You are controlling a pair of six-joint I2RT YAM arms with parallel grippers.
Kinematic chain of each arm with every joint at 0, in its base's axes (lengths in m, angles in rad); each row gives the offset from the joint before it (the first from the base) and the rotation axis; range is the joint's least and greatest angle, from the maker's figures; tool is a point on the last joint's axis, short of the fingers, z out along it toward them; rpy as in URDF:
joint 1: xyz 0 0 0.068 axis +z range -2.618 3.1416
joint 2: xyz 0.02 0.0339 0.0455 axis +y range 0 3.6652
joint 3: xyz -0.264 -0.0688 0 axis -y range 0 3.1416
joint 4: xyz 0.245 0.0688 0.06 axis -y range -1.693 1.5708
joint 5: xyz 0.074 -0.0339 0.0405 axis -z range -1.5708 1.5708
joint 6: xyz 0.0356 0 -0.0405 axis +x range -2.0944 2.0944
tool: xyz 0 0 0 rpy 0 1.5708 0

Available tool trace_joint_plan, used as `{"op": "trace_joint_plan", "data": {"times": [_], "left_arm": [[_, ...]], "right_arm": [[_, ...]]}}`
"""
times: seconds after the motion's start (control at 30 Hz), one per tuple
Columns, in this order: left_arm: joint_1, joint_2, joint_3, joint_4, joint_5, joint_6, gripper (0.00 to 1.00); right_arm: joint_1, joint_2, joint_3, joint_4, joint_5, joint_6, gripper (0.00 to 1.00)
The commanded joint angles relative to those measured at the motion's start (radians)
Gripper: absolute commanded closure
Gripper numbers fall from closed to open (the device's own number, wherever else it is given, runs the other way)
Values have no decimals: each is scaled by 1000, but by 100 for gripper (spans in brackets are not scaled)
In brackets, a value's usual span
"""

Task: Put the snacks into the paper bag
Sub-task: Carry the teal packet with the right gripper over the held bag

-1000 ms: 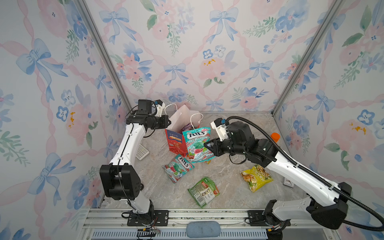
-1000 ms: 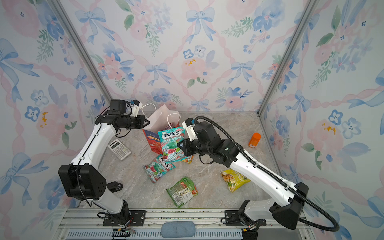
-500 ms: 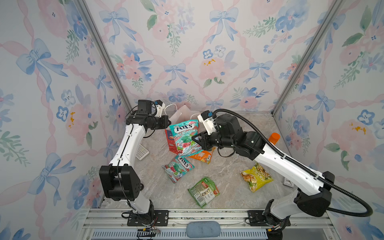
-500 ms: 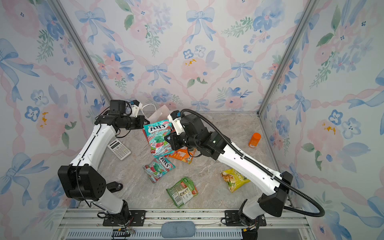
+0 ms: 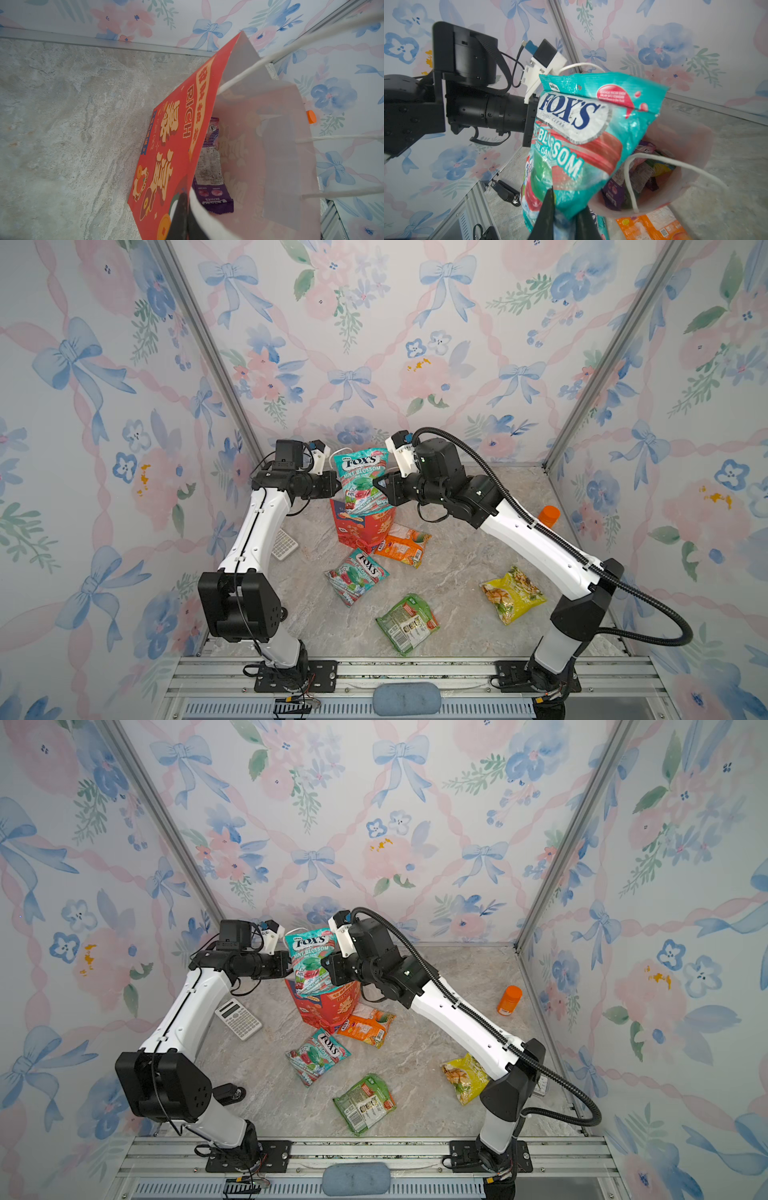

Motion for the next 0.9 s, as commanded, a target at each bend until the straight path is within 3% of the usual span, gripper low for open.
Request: {"op": "trace_joint_plan", "data": {"times": [0.0,0.4,0.6,0.87], "left_arm": [[4,-26,-12,-27,5,-8,100],[4,-19,-12,-27,5,-8,100],[4,-11,-12,-27,7,-10,100],[4,-9,-12,-28,8,-10,100]], "right_arm": [[-17,50,101,52,57,-38,100],[-29,269,363,39,189,-103,100],[-31,282,342,46,277,-183,100],[-38,207,190,93,298,-191,100]]}}
